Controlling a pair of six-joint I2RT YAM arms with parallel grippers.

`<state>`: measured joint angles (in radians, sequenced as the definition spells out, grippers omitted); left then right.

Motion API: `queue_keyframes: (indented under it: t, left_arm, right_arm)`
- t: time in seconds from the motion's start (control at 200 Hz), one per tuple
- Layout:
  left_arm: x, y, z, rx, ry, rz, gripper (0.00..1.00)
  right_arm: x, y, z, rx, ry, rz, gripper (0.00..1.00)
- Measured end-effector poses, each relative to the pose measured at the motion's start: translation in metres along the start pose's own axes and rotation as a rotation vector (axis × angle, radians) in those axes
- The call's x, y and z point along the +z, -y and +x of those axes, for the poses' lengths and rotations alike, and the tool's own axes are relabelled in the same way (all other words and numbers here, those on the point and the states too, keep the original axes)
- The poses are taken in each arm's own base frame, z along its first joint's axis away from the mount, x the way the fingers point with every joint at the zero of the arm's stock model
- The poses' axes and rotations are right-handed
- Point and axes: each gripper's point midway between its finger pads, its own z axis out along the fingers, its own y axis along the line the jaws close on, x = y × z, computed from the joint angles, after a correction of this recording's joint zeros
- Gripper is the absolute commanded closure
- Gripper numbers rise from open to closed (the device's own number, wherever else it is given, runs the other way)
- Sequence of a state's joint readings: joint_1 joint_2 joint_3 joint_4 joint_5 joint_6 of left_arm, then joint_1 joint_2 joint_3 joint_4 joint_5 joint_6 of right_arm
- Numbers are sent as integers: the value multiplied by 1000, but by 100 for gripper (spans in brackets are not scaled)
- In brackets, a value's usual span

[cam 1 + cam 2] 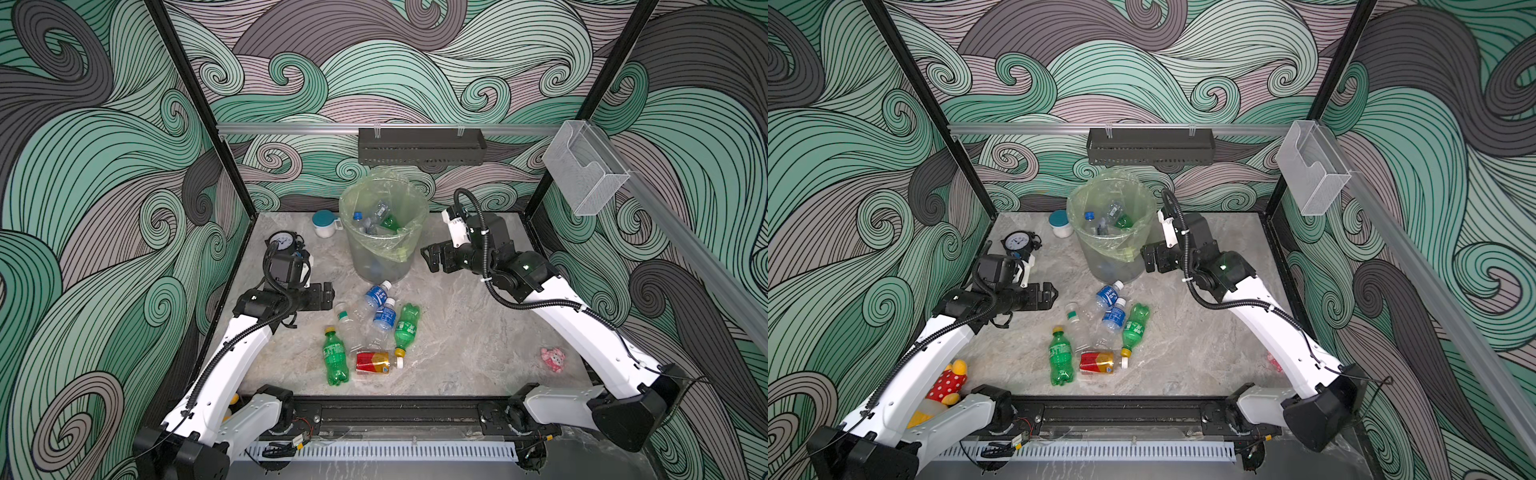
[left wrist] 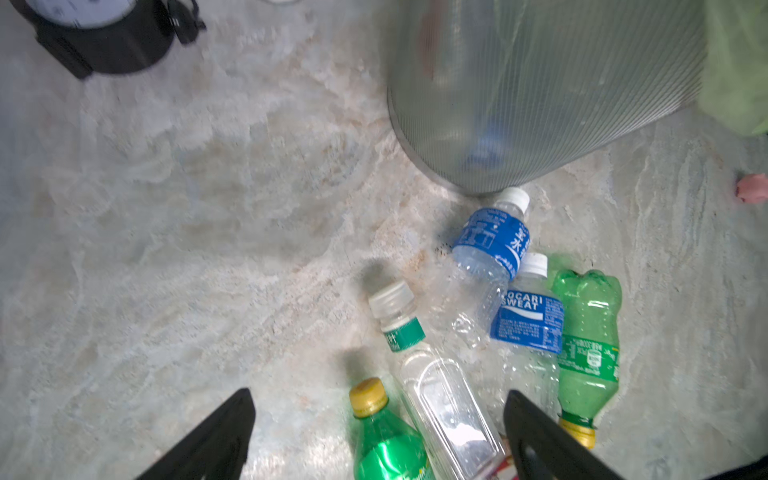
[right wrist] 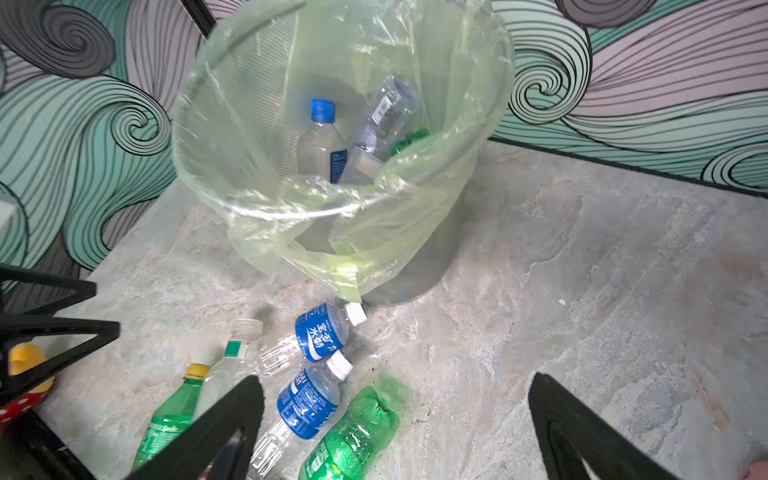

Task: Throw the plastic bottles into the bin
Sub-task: 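Lift the blue-capped bottle with the right gripper and release it into the bin, then lower the left gripper and grasp the yellow-capped green soda bottle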

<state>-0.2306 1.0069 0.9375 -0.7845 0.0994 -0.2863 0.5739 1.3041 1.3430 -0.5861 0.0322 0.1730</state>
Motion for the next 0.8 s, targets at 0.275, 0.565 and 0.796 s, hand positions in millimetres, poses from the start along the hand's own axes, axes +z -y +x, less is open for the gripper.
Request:
queue_keyframes:
  t: [0.275,0.565,0.796]
  left_arm:
    - [8,-11,44,-183,-137,-40,10]
    - [23,-12,99,-232,-257,-86,13]
    - [39,-12,128,-251,-336,-111,18]
  right_arm:
    - [13,7,16,10,-43,31,0]
    - [27,8,18,13,-64,37,0]
    - [28,9,17,12,-63,38,0]
